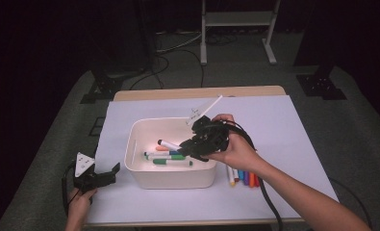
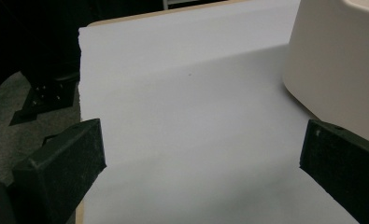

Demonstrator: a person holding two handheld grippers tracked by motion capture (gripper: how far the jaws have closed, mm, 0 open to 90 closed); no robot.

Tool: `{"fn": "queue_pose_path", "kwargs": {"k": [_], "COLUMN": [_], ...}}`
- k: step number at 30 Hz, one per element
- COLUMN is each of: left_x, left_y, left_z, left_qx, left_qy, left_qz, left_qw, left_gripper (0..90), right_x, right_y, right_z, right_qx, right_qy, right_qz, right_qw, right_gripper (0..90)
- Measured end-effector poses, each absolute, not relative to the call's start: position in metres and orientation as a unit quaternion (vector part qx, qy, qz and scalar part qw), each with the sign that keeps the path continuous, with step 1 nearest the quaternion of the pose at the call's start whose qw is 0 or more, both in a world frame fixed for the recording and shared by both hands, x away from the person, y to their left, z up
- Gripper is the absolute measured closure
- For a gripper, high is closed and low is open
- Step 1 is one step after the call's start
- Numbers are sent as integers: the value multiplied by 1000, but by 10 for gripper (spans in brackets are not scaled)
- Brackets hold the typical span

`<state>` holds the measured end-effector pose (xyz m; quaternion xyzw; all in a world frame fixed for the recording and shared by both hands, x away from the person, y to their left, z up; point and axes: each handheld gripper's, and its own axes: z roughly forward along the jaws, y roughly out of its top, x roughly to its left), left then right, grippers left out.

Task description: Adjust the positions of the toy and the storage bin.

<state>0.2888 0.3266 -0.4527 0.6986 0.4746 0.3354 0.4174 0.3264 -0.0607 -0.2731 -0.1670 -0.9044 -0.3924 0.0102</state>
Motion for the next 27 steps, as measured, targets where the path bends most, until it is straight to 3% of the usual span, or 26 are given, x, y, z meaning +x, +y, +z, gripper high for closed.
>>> {"fn": "queue_pose_path", "kwargs": {"k": [27], "left_x": [289], "left_y": [327], "left_z": [-453], "left_qx": [697], "left_qy": [475], "left_qz": [333], "left_qw": [421], "left_gripper": [0], "right_x": [346], "right_y": [6], "right_z": [-317], "right_qx": [-120], "right_qy": [-927], "right_qz": [-351], "right_qw": [46], "right_gripper": [756]}}
